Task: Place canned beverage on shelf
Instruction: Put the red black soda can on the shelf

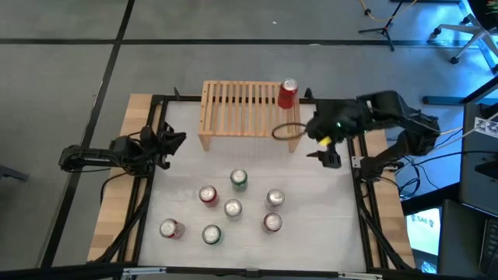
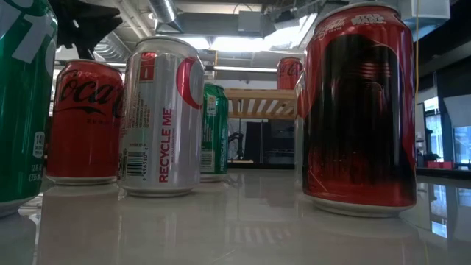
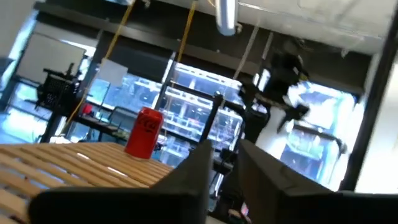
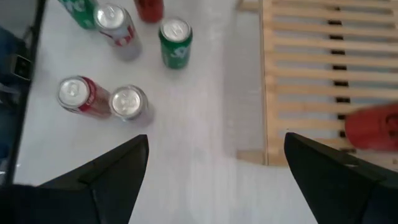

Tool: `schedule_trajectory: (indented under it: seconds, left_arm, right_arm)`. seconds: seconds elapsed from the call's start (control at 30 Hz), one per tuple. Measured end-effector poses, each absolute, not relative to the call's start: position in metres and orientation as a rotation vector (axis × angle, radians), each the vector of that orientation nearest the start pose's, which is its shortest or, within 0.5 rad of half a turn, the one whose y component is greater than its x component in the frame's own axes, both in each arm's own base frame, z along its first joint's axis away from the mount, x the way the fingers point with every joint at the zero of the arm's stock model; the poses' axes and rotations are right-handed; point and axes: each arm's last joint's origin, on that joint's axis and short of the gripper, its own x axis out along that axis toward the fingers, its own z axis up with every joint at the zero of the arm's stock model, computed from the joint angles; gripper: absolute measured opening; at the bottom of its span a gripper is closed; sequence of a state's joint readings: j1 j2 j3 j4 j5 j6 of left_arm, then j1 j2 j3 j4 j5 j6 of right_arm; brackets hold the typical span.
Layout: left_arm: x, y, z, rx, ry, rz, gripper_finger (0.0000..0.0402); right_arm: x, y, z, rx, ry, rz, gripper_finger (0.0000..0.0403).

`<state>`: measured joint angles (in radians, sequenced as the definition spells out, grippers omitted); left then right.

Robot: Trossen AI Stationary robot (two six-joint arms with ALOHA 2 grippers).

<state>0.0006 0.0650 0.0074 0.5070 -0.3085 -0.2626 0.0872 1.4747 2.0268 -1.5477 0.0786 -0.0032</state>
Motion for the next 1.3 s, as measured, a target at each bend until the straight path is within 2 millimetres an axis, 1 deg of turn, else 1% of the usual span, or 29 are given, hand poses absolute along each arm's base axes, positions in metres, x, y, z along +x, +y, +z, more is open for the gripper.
schedule_trajectory:
  seconds: [0.17, 0.23, 0.3, 0.4, 0.53, 0.63, 0.77, 0.9, 1.0, 1.1, 1.3]
  left_arm:
    - [0.092, 0.011, 0.207, -0.424, -0.492, 0.299, 0.016]
    - [0.093, 0.013, 0.205, -0.523, -0.507, 0.359, 0.0188]
    - [0.095, 0.015, 0.204, -0.604, -0.512, 0.411, 0.021]
    - [0.097, 0.015, 0.205, -0.627, -0.501, 0.418, 0.0227]
    - [0.099, 0.015, 0.209, -0.628, -0.501, 0.415, 0.023]
    - [0.098, 0.014, 0.214, -0.639, -0.549, 0.381, 0.0227]
    - [0.098, 0.011, 0.225, -0.636, -0.632, 0.236, 0.0222]
    - [0.106, 0.01, 0.245, -0.612, -0.609, 0.19, 0.022]
    - [0.12, 0.008, 0.266, -0.555, -0.552, 0.162, 0.022]
    - [0.136, 0.006, 0.284, -0.495, -0.463, 0.116, 0.022]
    - [0.162, -0.002, 0.303, -0.447, -0.186, 0.044, 0.0219]
  right_arm:
    - [0.215, 0.031, 0.446, -0.082, 0.92, 0.016, 0.037]
    - [0.212, 0.034, 0.437, -0.082, 0.88, 0.028, 0.037]
    - [0.209, 0.034, 0.426, -0.069, 0.853, 0.028, 0.037]
    - [0.205, 0.033, 0.411, -0.032, 0.816, 0.013, 0.037]
    - [0.202, 0.033, 0.387, -0.019, 0.799, 0.011, 0.037]
    - [0.202, 0.033, 0.37, -0.01, 0.793, 0.025, 0.037]
    - [0.208, 0.035, 0.349, -0.001, 0.789, 0.043, 0.037]
    - [0.213, 0.036, 0.331, -0.002, 0.791, 0.043, 0.037]
    - [0.215, 0.036, 0.318, -0.003, 0.802, 0.042, 0.037]
    - [0.216, 0.036, 0.313, -0.004, 0.81, 0.041, 0.037]
    - [0.216, 0.036, 0.312, -0.004, 0.811, 0.042, 0.037]
